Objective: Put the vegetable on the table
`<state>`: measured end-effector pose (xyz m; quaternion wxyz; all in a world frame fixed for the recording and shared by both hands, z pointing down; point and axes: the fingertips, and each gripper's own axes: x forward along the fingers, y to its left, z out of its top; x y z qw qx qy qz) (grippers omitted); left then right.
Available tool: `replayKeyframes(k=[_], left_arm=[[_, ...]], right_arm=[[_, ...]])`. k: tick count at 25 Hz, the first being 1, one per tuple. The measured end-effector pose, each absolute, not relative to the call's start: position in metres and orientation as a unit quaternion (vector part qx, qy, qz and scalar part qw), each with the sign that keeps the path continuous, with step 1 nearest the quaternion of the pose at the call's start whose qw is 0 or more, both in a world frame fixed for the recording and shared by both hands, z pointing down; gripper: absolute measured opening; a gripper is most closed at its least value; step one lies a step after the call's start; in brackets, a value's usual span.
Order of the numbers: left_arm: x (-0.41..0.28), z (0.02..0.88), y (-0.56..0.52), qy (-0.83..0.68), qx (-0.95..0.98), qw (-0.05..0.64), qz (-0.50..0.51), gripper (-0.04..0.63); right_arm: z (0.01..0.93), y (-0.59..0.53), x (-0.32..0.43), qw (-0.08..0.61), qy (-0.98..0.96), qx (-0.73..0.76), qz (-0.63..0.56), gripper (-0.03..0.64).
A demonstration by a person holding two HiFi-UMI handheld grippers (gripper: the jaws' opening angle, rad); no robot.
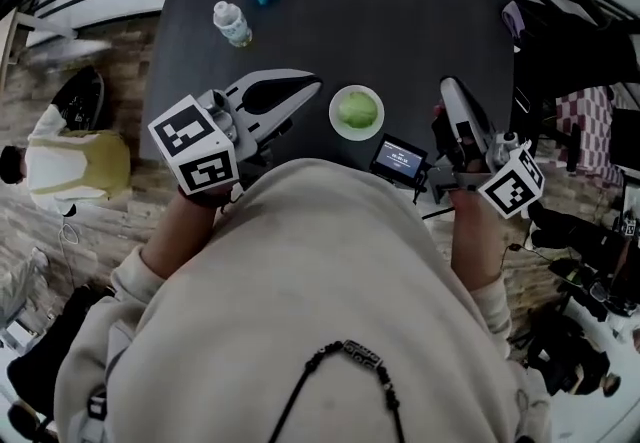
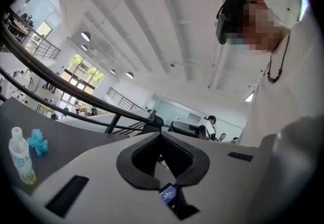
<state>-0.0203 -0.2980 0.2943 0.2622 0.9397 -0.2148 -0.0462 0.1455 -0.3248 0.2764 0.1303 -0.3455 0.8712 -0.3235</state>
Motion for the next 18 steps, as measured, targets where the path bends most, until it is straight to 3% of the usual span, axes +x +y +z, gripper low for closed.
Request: replayKeyframes(k=[18], left_arm=[[-0.016, 0.296, -0.294, -0.198, 0.945, 0.259, -0.039, 0.006]], right_arm=[[0.271, -0.322, 0.147, 0.125, 0.871, -0.364, -0.305, 0.017]])
